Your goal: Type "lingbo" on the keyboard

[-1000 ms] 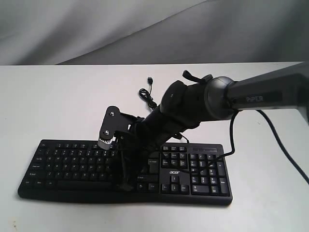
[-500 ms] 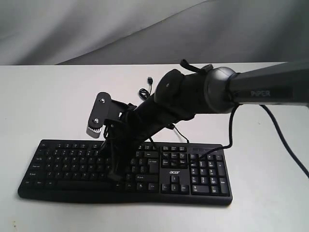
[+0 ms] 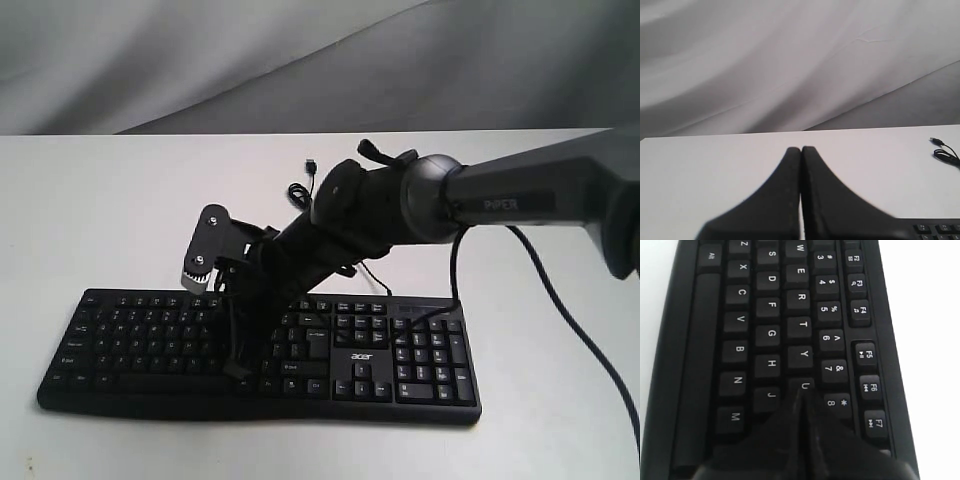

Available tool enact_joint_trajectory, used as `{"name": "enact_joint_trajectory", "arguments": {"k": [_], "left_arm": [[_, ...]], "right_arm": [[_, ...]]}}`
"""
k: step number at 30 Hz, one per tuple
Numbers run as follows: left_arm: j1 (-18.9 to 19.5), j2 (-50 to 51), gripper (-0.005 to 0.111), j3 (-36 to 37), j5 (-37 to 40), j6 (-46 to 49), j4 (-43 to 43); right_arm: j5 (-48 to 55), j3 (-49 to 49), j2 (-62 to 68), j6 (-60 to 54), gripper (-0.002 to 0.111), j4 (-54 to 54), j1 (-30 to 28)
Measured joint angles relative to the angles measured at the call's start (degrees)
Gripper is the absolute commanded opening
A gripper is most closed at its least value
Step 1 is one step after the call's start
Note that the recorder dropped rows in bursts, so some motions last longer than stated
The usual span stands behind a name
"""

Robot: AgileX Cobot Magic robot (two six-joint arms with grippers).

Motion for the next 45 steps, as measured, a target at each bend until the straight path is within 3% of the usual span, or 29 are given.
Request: {"name": "enact_joint_trajectory", "arguments": {"k": [19,30,45], "left_arm": [[0.0,0.0,0.0,0.0,0.0,0.0,0.0],[0.0,0.0,0.0,0.0,0.0,0.0,0.0],[0.0,0.0,0.0,0.0,0.0,0.0,0.0]], "right_arm": [[-0.5,-0.2,-0.4,0.0,0.0,0.0,0.0],[1.3,-0.2,-1.0,0.2,0.0,0.0,3.7],[1.3,-0.2,0.3,0.0,0.0,0.1,4.5]]}}
